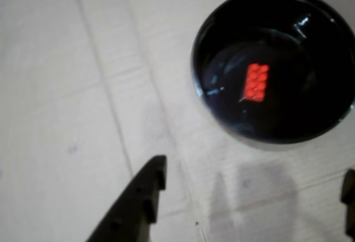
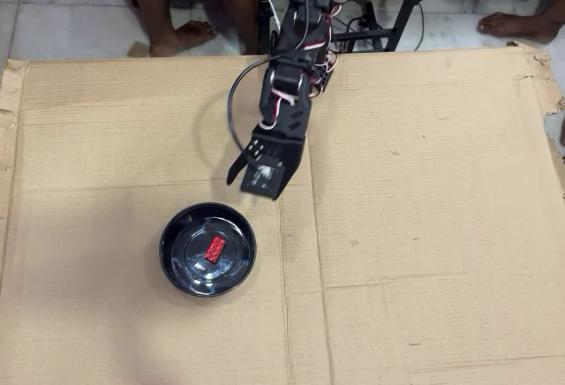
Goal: Grasp a lego block and put it in the bin.
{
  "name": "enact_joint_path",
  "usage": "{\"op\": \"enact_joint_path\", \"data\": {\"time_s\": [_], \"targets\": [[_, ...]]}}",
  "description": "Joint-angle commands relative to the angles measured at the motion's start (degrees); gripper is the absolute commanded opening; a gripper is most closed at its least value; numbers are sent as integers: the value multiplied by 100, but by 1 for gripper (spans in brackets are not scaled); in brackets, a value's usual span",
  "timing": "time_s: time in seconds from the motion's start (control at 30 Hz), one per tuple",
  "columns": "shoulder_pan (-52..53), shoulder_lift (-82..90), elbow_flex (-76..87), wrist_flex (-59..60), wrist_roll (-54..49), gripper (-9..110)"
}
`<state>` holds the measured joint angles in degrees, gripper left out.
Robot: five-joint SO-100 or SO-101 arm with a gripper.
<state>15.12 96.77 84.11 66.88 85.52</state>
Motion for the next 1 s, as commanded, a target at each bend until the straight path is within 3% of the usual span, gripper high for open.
{"op": "enact_joint_path", "data": {"time_s": [0.0, 0.23, 0.37, 0.7, 0.97], "targets": [[-237, 773, 448, -26, -185, 35], [-747, 2232, 1925, -70, -387, 35], [-1011, 3067, 3015, -686, -659, 35], [-1099, 5080, 5924, -2646, -2285, 35], [-1380, 6337, 7356, -2953, -3331, 35]]}}
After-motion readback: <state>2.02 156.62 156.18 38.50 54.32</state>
